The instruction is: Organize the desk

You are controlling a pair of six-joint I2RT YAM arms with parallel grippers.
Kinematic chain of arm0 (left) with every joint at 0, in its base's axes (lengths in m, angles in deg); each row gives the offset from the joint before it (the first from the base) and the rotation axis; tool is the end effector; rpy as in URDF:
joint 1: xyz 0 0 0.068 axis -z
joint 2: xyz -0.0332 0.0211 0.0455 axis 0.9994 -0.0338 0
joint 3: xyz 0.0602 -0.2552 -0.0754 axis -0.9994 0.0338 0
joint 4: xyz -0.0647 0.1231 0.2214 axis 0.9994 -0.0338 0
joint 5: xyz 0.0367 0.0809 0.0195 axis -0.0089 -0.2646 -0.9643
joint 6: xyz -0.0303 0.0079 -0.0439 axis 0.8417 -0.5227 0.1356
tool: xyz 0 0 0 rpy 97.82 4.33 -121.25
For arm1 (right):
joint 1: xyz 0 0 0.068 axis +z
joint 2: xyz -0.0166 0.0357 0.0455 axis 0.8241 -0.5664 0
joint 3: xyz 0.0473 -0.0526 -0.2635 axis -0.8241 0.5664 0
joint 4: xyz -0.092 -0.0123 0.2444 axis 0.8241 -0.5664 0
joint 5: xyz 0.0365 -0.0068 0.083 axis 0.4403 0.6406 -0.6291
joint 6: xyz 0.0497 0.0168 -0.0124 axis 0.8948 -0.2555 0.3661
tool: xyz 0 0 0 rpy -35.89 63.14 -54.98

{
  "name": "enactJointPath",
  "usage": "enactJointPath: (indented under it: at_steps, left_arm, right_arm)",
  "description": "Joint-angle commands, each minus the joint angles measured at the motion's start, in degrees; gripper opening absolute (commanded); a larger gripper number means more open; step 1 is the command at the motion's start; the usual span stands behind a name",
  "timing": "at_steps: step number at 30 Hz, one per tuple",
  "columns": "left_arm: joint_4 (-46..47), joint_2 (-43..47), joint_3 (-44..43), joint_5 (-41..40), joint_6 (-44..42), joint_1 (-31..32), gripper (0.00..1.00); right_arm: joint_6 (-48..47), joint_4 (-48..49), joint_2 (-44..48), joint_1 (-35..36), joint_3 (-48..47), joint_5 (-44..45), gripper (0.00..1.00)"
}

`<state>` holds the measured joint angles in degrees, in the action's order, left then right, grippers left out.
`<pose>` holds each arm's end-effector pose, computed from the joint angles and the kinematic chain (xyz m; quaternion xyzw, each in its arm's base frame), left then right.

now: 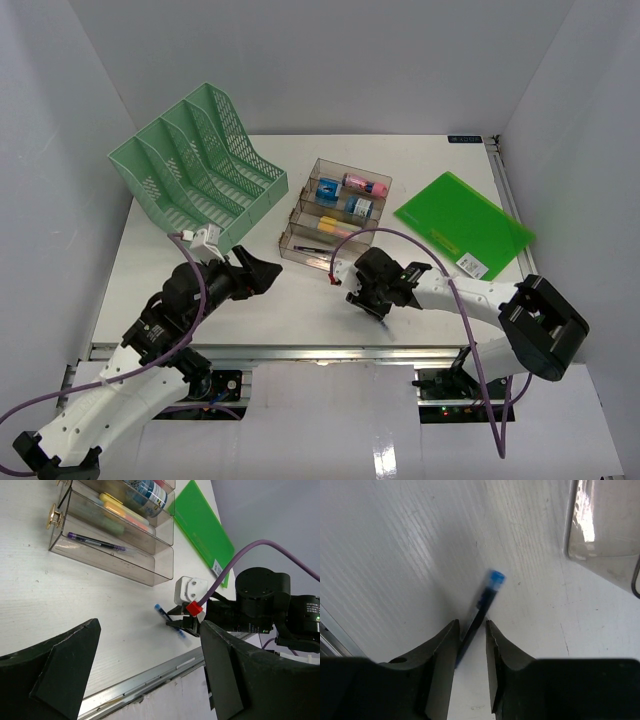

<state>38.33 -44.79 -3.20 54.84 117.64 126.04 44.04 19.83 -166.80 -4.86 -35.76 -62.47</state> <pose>0.1028 -0.0769 0.2887 -0.0738 0.8085 -0.3643 0.4563 0.1619 0.1980 0.1652 -0.5595 0.7879 0.0726 0.2467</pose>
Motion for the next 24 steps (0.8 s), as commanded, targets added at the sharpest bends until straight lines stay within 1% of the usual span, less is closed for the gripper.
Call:
enactJointPath:
  at_steps: [1, 8, 11, 14, 16, 18, 19, 24]
  left_arm:
    - [-1.26, 1.25, -0.13, -0.89, -0.08, -0.18, 0.92]
    - [-1.16, 1.65, 0.6, 0.26, 1.05, -0.18, 0.92]
    - [-1.11, 2.06, 1.56, 0.56, 1.8, -0.18, 0.92]
    - [-1.03, 3.05, 2.55, 1.31, 2.81, -0.18, 0.92]
    - [-1.03, 3.7, 3.02, 1.67, 3.59, -0.18, 0.92]
    - [-0.94, 4.29, 3.29, 2.12, 4.24, -0.18, 0.92]
    - [-0.94, 4.57, 3.34, 2.31, 4.62, -0.18, 0.92]
    - [-0.85, 5.49, 3.74, 2.96, 6.12, -0.18, 0.92]
  right_arm:
    - [-2.06, -2.2, -2.08, 0.31, -1.66, -5.23, 0.29]
    - [-6.11, -4.27, -2.4, 3.32, -1.39, -8.93, 0.12]
    - [-8.68, -4.48, -2.14, 3.76, -1.34, -8.77, 0.08]
    - [-11.17, -5.82, -0.49, 3.71, -3.54, -9.63, 0.08]
    - [-13.96, -8.55, 1.29, 3.36, -6.21, -13.47, 0.08]
    - [-16.01, -10.68, 2.71, 2.24, -11.37, -20.97, 0.08]
    - [-16.9, -11.62, 3.27, 1.35, -13.36, -23.01, 0.08]
    - [-20.78, -13.95, 1.52, -2.03, -26.61, -27.91, 0.08]
